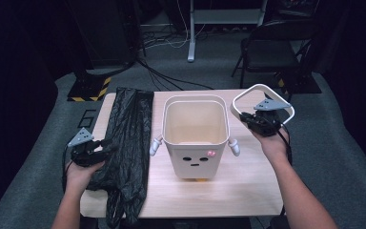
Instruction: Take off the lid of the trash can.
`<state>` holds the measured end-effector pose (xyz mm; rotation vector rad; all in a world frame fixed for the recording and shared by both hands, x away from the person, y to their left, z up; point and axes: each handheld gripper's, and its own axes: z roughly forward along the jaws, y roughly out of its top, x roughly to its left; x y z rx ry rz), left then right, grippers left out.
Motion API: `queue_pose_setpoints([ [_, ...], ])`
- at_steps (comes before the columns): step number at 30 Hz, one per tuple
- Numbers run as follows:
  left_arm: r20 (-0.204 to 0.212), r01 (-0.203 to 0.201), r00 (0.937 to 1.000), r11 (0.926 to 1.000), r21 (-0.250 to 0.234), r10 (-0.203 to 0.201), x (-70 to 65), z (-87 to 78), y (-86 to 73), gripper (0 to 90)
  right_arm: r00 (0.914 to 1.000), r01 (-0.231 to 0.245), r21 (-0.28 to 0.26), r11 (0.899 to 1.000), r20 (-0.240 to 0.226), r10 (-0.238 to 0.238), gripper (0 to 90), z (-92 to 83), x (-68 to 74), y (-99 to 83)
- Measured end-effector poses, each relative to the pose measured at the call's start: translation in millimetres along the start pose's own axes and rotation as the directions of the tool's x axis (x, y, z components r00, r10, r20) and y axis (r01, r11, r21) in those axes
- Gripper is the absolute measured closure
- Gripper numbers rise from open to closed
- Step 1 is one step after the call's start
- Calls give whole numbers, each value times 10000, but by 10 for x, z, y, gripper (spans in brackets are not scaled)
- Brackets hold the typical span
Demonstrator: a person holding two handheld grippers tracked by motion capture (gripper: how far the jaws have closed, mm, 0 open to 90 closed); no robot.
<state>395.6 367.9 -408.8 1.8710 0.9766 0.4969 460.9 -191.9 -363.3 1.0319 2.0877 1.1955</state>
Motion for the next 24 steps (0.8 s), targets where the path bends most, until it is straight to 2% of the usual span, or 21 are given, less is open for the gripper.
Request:
queue_pose_setpoints([
  [5,-125,34,9999,10000,87,-33,8,8,-20,534,9988,-369,-82,9993,318,372,842,27,8,-137],
  [8,-143,95,9999,9999,58,-94,21,11,-35,535,9986,-432,-84,9990,296,434,842,36,22,-186],
  [10,-219,206,9996,9997,102,-204,49,16,-67,536,9976,-586,-25,9983,365,587,841,49,60,-294],
  [15,-435,452,9981,9988,176,-444,110,18,-132,536,9967,-539,162,9984,613,528,842,61,115,-445],
  [24,-711,697,9952,9969,365,-669,185,59,-231,518,9948,-813,357,9961,650,788,841,105,125,-656],
])
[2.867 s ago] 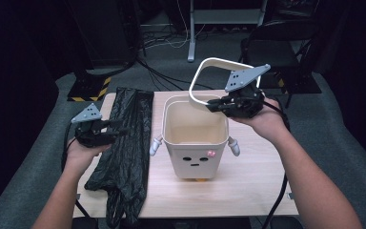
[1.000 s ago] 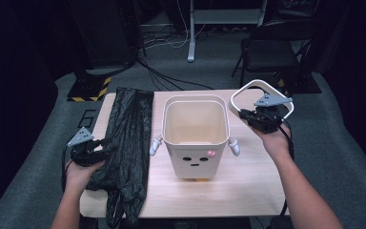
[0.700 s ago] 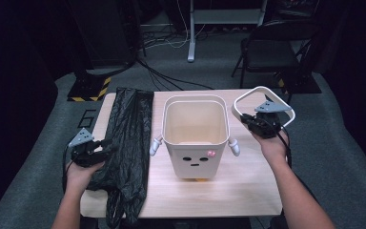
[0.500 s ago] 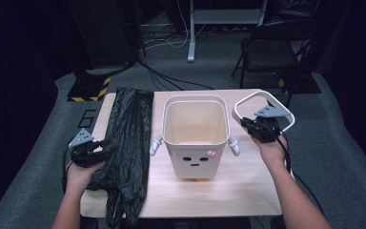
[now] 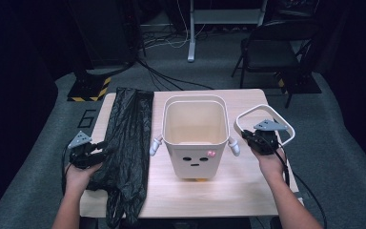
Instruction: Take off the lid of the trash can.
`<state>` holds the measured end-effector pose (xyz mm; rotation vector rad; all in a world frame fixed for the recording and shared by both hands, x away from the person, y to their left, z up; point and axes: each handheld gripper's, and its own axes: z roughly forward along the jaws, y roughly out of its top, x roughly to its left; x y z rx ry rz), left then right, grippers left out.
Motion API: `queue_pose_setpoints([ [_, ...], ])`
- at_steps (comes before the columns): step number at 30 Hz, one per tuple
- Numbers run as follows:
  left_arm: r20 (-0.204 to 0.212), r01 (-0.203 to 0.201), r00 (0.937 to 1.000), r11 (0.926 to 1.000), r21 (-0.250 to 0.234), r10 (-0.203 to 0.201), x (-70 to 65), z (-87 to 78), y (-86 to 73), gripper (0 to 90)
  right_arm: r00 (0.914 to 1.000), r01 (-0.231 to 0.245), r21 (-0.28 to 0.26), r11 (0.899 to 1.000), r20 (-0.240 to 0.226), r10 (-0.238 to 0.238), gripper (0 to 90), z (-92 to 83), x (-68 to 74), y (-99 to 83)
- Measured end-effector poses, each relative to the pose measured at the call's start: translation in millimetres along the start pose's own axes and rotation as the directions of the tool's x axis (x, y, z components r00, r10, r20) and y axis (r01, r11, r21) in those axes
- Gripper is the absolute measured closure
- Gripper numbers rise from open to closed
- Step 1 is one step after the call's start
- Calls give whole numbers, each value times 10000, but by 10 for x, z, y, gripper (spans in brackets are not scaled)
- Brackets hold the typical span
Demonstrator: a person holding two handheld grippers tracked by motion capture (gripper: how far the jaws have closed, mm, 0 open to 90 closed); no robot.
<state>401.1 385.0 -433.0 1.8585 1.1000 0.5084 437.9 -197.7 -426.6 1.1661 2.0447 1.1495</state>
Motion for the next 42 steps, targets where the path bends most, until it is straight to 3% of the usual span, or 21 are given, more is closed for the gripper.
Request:
queue_pose_setpoints([
  [4,-91,-16,10000,10000,85,16,25,7,-29,509,10000,8,437,9990,-18,-7,841,86,-20,-144],
  [16,-349,-10,9994,9999,153,16,52,52,-94,506,9986,-536,713,9960,5,537,838,292,-56,-470],
  [26,-387,176,9991,9995,260,-166,95,93,-172,503,9992,-385,822,9959,-106,395,833,377,2,-520],
  [42,-829,251,9963,9991,331,-223,157,139,-202,381,9987,-230,1337,9908,-427,290,833,474,-6,-579],
])
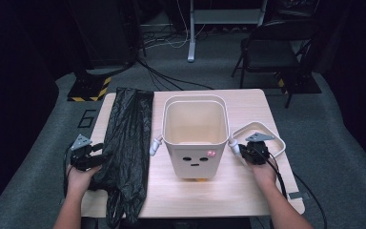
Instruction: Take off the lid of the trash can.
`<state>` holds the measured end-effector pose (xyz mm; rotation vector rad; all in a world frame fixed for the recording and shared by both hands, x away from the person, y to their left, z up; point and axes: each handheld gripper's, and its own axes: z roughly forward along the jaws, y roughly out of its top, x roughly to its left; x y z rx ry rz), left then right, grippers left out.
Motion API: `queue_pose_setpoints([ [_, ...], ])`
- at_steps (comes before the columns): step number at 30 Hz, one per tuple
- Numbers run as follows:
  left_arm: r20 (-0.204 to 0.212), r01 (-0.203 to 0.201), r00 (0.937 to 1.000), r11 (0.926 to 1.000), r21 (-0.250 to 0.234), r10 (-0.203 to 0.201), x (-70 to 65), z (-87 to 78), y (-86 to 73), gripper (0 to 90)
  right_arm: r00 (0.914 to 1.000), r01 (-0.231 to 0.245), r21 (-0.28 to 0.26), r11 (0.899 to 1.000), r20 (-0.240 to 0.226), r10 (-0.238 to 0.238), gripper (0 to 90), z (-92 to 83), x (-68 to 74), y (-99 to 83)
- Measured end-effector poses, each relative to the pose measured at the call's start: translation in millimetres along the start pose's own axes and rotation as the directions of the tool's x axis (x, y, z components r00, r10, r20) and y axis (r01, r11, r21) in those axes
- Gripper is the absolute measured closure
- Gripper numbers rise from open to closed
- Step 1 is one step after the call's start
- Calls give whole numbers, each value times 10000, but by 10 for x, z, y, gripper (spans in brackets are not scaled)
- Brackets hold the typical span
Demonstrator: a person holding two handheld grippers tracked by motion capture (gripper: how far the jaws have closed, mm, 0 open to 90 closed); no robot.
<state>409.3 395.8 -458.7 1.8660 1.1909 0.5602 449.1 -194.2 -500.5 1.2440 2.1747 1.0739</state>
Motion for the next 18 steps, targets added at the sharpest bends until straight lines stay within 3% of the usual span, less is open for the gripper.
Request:
queue_pose_setpoints([
  [5,93,266,9996,9993,-259,-264,17,-2,10,339,10000,27,-122,9999,-66,-28,832,-6,7,7],
  [10,-134,464,9988,9983,-344,-469,75,-5,48,303,9998,143,0,9999,-114,-143,824,3,47,14],
  [13,-259,417,9988,9986,-340,-426,92,6,66,276,9998,208,-87,9997,-79,-209,785,-2,54,17],
  [15,-413,415,9982,9985,-353,-430,106,29,87,241,9998,200,-315,9993,-61,-202,705,-27,51,32],
  [18,-453,455,9979,9990,-7,-455,142,90,120,238,9999,151,-607,9980,37,-149,662,-88,51,47],
])
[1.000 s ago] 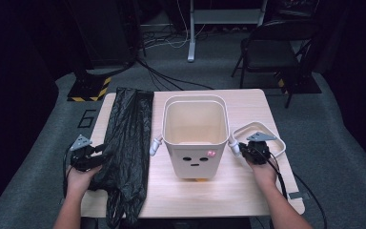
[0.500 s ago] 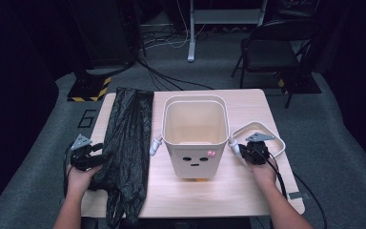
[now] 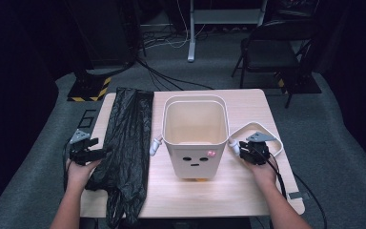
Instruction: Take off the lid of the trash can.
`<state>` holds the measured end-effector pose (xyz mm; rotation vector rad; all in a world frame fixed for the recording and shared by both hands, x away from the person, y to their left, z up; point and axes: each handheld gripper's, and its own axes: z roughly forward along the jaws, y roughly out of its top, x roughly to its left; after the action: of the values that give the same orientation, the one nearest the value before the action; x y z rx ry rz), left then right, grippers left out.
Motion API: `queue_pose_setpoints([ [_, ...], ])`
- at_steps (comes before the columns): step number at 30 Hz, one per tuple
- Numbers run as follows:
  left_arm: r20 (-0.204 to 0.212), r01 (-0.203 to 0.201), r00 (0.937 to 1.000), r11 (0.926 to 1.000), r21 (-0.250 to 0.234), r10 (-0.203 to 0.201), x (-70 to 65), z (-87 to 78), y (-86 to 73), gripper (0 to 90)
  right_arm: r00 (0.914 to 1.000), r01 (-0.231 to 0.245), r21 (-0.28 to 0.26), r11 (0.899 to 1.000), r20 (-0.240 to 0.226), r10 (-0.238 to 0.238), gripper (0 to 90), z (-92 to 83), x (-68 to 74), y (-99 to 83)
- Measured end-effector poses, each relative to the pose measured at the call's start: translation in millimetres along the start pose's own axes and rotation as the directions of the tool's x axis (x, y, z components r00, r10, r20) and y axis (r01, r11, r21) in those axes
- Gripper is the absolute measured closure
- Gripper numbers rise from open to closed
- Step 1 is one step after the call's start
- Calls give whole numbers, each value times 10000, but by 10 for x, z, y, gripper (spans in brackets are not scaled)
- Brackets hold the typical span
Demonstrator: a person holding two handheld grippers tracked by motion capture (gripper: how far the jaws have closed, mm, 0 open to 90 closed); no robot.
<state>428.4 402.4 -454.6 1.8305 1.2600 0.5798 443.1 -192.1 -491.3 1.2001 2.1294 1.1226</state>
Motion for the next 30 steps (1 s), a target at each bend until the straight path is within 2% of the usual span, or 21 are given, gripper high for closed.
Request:
queue_pose_setpoints([
  [5,-75,137,9999,9999,72,-136,37,64,8,217,9998,98,-230,9997,156,-95,630,-69,14,13],
  [8,-270,446,9986,9989,-133,-450,85,138,18,179,9998,44,-466,9989,195,-35,612,-106,8,21],
  [11,-402,562,9976,9983,-136,-567,106,186,33,146,9998,-26,-588,9983,213,39,612,-123,-3,24],
  [13,-222,663,9975,9968,-439,-673,139,224,49,139,9996,-64,-661,9978,263,82,614,-142,-9,25],
  [14,-76,826,9965,9948,-603,-833,159,262,64,106,9995,-147,-772,9969,251,167,614,-158,-20,26],
  [17,-271,774,9965,9944,-718,-796,170,323,78,29,9993,-208,-881,9959,292,234,616,-181,-36,28],
  [18,-497,618,9966,9958,-683,-653,177,406,75,3,9991,-283,-942,9952,272,310,615,-190,-42,28],
  [22,-546,657,9963,9978,-44,-659,180,583,30,0,9990,-334,-1044,9940,268,364,617,-220,-55,23],
  [23,-546,657,9963,9978,-44,-659,180,583,30,0,9988,-396,-1072,9934,253,426,617,-228,-57,21],
  [26,-661,666,9958,9969,428,-637,182,683,-3,0,9986,-443,-1135,9926,252,475,618,-238,-64,18],
  [30,-826,858,9934,9932,786,-792,211,761,-52,0,9982,-538,-1161,9918,204,565,617,-250,-75,11],
])
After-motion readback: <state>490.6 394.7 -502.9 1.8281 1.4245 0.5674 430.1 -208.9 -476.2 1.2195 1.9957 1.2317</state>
